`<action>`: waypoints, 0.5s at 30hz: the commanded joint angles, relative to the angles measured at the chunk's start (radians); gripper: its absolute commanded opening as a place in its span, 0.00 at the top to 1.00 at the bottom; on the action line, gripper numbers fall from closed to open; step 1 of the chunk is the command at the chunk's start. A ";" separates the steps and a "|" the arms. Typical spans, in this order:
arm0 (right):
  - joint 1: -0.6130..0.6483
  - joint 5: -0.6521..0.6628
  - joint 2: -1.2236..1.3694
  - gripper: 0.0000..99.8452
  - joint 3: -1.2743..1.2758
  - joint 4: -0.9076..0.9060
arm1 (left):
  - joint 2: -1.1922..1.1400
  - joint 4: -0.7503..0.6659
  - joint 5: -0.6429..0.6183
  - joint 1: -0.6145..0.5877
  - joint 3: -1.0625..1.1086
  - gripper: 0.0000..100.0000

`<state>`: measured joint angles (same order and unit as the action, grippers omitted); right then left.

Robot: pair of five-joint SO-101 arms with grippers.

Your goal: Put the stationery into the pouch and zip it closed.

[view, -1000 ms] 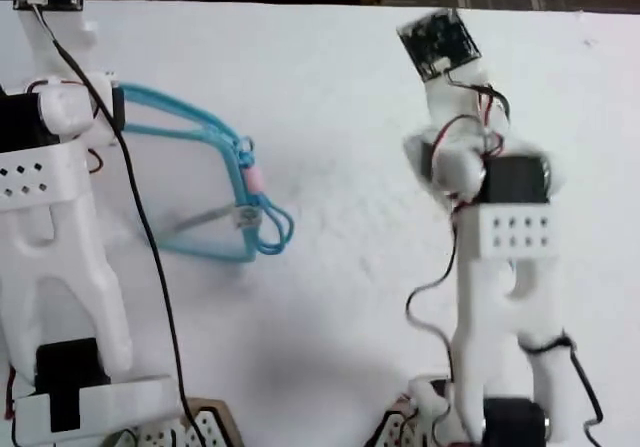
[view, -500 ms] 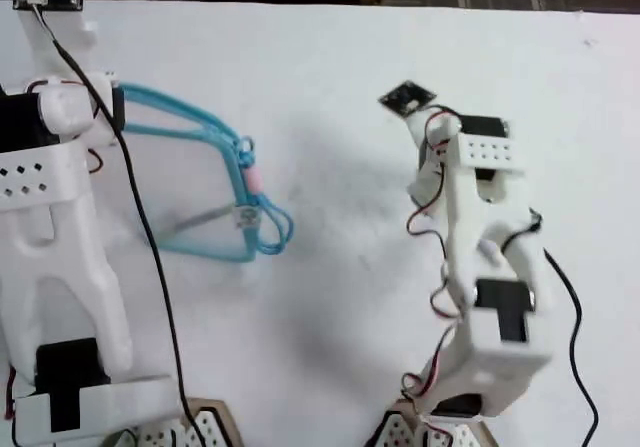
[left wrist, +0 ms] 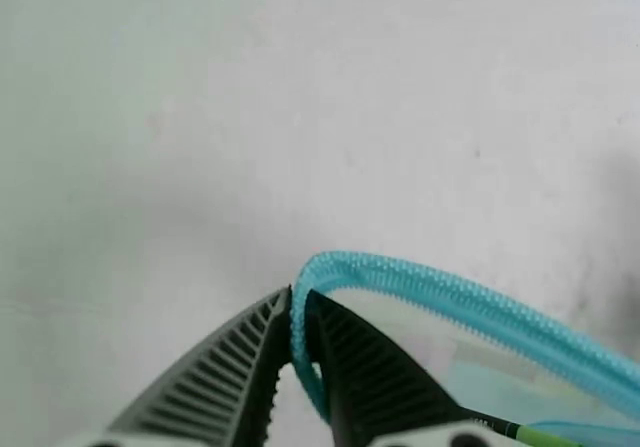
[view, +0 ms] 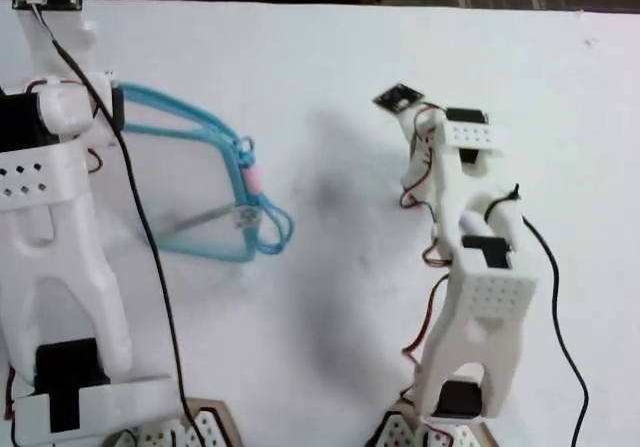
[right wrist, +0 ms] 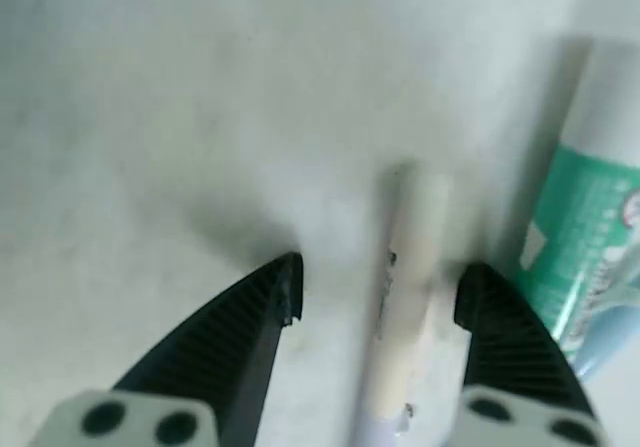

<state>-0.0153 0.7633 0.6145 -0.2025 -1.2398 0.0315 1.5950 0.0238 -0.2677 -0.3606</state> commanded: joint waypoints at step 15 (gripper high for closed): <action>0.001 -0.014 0.064 0.98 -0.221 -0.174 | -0.114 0.035 -0.005 0.002 0.017 0.98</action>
<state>-0.0307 0.7618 0.6851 -0.3667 -1.3564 0.0315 1.5950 0.0238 -0.2677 -0.3606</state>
